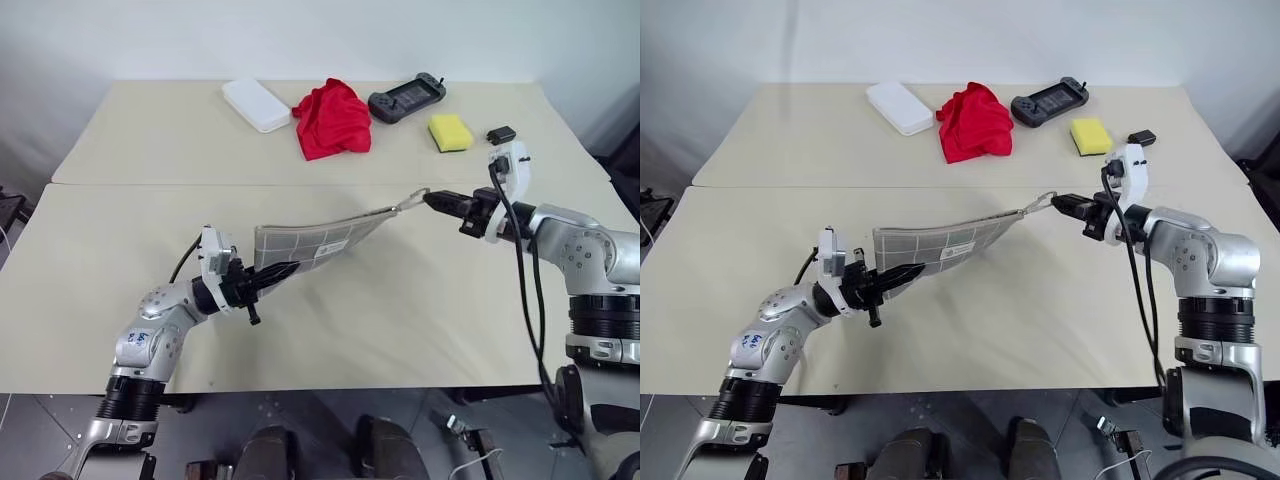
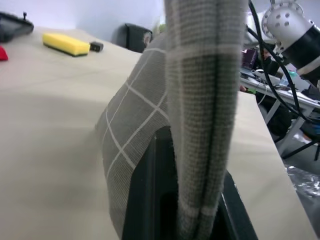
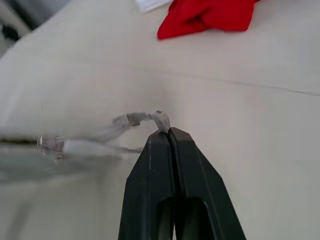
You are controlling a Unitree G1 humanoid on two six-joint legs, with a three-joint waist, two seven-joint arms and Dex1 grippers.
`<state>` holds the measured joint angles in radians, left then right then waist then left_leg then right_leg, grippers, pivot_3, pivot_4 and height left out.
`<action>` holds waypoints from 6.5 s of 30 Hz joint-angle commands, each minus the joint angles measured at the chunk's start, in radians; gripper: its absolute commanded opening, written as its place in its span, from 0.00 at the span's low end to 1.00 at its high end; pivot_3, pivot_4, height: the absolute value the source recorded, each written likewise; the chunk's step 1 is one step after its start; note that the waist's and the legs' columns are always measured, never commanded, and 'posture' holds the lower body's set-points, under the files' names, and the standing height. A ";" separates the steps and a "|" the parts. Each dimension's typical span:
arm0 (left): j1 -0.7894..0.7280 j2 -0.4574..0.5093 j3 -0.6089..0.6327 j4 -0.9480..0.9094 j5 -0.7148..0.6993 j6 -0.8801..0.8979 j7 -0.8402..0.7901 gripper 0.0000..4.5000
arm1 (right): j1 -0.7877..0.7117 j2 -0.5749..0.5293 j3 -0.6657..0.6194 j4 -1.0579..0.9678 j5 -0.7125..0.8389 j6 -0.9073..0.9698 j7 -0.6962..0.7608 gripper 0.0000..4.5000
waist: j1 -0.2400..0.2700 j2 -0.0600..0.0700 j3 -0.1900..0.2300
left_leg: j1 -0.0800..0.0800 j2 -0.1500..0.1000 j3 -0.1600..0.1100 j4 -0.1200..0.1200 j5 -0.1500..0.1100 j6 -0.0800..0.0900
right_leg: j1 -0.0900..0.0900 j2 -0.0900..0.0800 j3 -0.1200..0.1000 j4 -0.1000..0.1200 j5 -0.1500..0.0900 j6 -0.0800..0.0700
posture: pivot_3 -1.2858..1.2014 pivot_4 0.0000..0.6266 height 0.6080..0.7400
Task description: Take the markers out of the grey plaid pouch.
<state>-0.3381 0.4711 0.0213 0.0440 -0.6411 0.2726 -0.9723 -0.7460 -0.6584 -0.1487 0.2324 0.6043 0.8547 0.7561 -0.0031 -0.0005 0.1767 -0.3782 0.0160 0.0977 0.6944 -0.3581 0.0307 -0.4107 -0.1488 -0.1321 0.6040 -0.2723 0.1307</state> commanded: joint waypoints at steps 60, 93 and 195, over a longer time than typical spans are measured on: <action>-0.146 -0.286 -0.190 0.344 0.364 -0.456 -0.136 0.00 | 0.264 -0.340 0.162 -0.520 -0.085 -0.325 0.551 0.01 | 0.028 -0.001 0.001 | -0.006 -0.002 -0.005 0.007 -0.001 0.003 | 0.003 0.000 -0.003 -0.007 0.004 0.006 | 0.52 0.24 1.00; -0.149 -0.322 -0.178 0.315 0.381 -0.572 -0.047 0.00 | 0.308 -0.281 0.347 -0.577 -0.508 -0.642 0.389 0.99 | 0.027 -0.001 0.001 | -0.006 -0.002 -0.005 0.009 -0.001 0.003 | 0.003 0.000 -0.004 -0.007 0.004 0.006 | 0.52 0.24 1.00; -0.241 -0.256 -0.059 0.344 0.145 -0.224 -0.412 0.00 | 0.379 -0.464 -0.151 -0.175 0.090 -0.252 0.267 0.13 | 0.033 0.000 0.001 | -0.010 -0.003 -0.001 0.017 -0.002 0.007 | 0.003 -0.001 -0.003 -0.003 0.005 0.006 | 0.52 0.24 1.00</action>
<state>-0.5777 0.2278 -0.0252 0.4299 -0.4683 0.0379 -1.3649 -0.3892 -1.0736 -0.2872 0.0125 0.7618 0.6268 0.9823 0.0299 -0.0009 0.1772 -0.3881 0.0135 0.0969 0.7114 -0.3600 0.0380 -0.4081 -0.1499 -0.1353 0.6014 -0.2674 0.1372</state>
